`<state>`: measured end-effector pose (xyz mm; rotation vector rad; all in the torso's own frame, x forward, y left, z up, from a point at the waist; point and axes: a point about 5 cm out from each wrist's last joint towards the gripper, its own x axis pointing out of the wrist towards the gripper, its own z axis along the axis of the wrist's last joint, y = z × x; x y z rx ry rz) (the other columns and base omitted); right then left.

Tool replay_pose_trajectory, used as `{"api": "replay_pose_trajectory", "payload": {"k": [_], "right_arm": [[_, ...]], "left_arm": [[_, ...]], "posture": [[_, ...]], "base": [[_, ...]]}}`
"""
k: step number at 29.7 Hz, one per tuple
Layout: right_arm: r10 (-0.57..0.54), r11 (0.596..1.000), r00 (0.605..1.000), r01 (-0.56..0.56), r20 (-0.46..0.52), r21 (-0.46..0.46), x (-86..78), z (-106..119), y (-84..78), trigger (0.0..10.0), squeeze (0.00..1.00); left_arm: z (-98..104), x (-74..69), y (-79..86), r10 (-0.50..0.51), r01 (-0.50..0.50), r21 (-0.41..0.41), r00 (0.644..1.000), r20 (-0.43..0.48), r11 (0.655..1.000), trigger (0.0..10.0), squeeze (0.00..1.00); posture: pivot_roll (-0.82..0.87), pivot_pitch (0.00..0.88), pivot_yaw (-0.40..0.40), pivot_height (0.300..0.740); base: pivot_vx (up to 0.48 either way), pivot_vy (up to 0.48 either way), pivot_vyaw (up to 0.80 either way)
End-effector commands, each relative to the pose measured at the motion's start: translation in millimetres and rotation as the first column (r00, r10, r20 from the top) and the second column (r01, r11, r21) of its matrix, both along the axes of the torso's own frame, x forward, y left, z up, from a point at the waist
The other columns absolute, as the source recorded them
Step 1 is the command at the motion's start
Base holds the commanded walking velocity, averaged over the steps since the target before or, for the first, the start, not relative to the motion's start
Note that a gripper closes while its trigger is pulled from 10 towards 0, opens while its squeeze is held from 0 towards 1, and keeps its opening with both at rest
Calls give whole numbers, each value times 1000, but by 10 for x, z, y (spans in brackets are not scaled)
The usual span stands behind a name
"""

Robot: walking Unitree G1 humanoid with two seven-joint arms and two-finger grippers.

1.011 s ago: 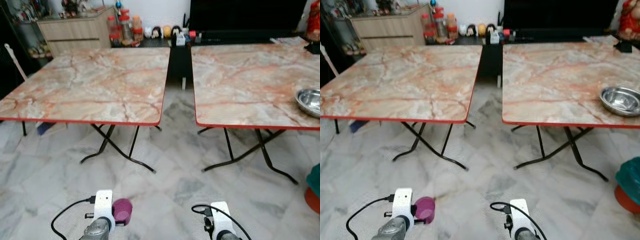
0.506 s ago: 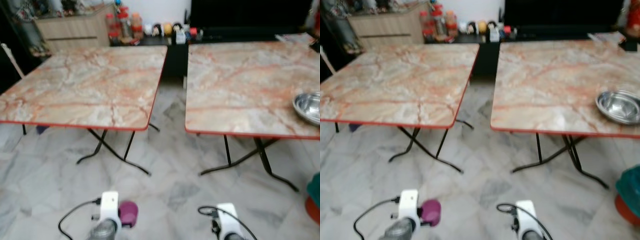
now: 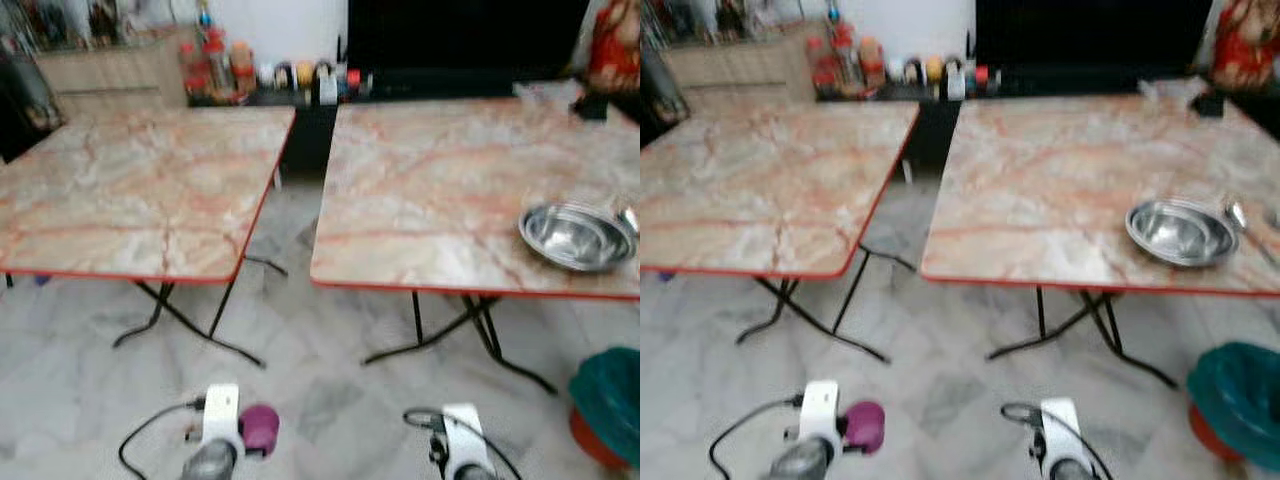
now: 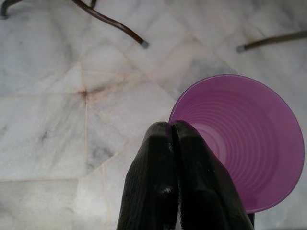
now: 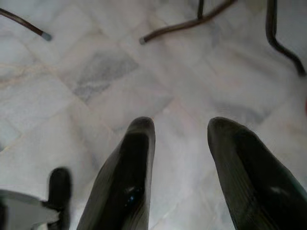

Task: Setting the table

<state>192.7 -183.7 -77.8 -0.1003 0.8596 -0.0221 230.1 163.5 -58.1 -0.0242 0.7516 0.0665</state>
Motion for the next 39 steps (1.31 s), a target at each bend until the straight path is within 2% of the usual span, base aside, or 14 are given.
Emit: {"api": "replay_pose_trajectory", "payload": {"k": [1,16,28,39], "right_arm": [[11,1000,1000,-11,10,20,22,4,91,10000,0],[-6,1000,1000,6,2,25,3,-8,90,10000,0],[-5,999,1000,5,2,41,-4,-13,116,10000,0],[7,1000,1000,-7,0,29,-12,-17,116,10000,0]], "left_arm": [[-1,-11,64,14,-14,8,1000,1,1000,10000,0],[41,44,36,-7,8,-16,999,39,1000,10000,0],[33,27,44,-16,16,-14,999,40,1000,10000,0],[48,22,98,4,-2,-30,997,73,1000,10000,0]], "posture": [[17,0,44,740],[14,0,49,740],[12,0,50,740],[23,0,48,740]], "base": [[247,-292,0],[247,-289,0],[244,-291,-549],[0,-119,0]]}}
